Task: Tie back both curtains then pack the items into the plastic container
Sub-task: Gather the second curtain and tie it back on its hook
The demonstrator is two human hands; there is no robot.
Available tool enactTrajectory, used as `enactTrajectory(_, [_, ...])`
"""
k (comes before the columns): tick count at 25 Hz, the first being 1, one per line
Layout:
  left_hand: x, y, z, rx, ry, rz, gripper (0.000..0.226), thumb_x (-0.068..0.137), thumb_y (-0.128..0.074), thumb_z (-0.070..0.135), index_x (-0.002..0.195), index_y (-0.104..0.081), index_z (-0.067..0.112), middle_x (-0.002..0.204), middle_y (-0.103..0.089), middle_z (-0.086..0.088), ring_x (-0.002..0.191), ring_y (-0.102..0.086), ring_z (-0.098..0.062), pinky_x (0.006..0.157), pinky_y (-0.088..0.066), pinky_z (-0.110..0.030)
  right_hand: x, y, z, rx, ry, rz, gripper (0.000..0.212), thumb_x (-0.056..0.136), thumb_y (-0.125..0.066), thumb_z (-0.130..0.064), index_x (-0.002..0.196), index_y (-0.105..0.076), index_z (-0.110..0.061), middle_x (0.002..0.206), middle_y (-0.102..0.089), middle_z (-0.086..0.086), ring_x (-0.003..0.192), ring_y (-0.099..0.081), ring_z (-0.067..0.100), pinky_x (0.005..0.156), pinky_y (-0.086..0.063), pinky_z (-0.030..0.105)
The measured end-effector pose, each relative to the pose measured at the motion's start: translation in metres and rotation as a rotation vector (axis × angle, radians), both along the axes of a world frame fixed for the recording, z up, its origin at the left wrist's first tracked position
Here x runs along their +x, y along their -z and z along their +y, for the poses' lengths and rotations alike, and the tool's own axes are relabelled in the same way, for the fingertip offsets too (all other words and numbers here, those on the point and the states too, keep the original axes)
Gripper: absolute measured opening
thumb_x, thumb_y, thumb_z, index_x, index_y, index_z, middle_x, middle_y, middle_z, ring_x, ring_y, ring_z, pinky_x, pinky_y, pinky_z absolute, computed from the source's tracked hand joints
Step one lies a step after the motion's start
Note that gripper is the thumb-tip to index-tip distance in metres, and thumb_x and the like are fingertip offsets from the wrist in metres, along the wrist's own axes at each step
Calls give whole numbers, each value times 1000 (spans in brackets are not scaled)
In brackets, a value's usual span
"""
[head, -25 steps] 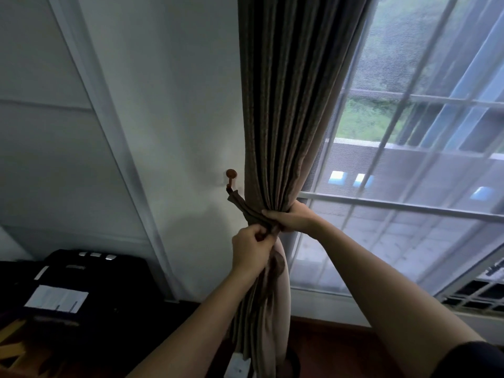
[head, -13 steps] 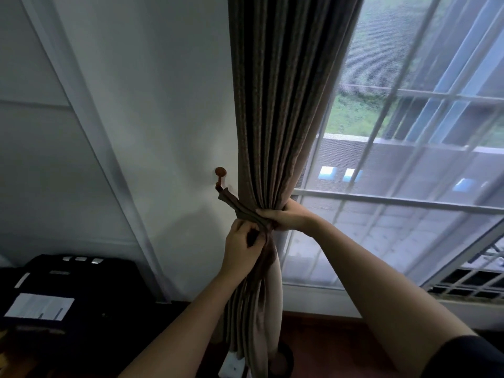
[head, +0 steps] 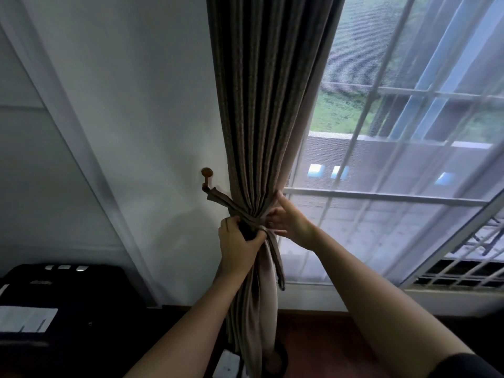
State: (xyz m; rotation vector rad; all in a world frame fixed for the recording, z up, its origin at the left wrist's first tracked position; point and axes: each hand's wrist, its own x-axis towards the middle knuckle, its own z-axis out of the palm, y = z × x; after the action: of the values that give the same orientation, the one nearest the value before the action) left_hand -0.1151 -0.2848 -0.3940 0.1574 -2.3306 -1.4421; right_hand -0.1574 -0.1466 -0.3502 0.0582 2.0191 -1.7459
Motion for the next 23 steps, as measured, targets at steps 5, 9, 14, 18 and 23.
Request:
enactTrajectory(5, [-7,-14,5,-145,-4,-86,57,70,-73,28,117,-48,6,109,-48,-15,104,-46,-28,79,-38,-27,8,2,2,-97,-18,25,43,75,-50,-57,87,-61,-17,90,-62,0,90,-53,14,85,-35,31])
enactTrajectory(9, [-10,-19,-4,-131,126,-95,43,73,-71,23,111,-55,10,104,-55,-10,97,-55,-24,85,-49,-34,11,9,8,-63,-55,168,51,52,-51,4,101,-54,-9,93,-61,2,86,-58,9,66,-47,14])
enactTrajectory(14, [-18,-16,-23,-172,214,16,17,84,-57,3,100,-62,6,95,-68,-9,87,-63,-21,78,-52,-28,7,18,-4,392,-29,507,53,61,-79,-4,104,-50,-6,93,-61,0,80,-61,16,73,-54,29])
enactTrajectory(18, [-21,-8,-27,-94,190,95,14,88,-58,5,102,-59,6,91,-69,-4,80,-61,-11,65,-43,-6,11,21,-12,642,-54,688,64,59,-80,-31,110,-48,-8,95,-64,-1,86,-62,15,77,-52,30])
enactTrajectory(23, [-30,4,-40,-267,282,260,21,87,-57,0,106,-65,5,95,-70,-12,85,-65,-18,77,-42,-7,15,15,-17,678,3,741,41,66,-49,-27,101,-55,-6,89,-71,8,84,-66,33,71,-53,38])
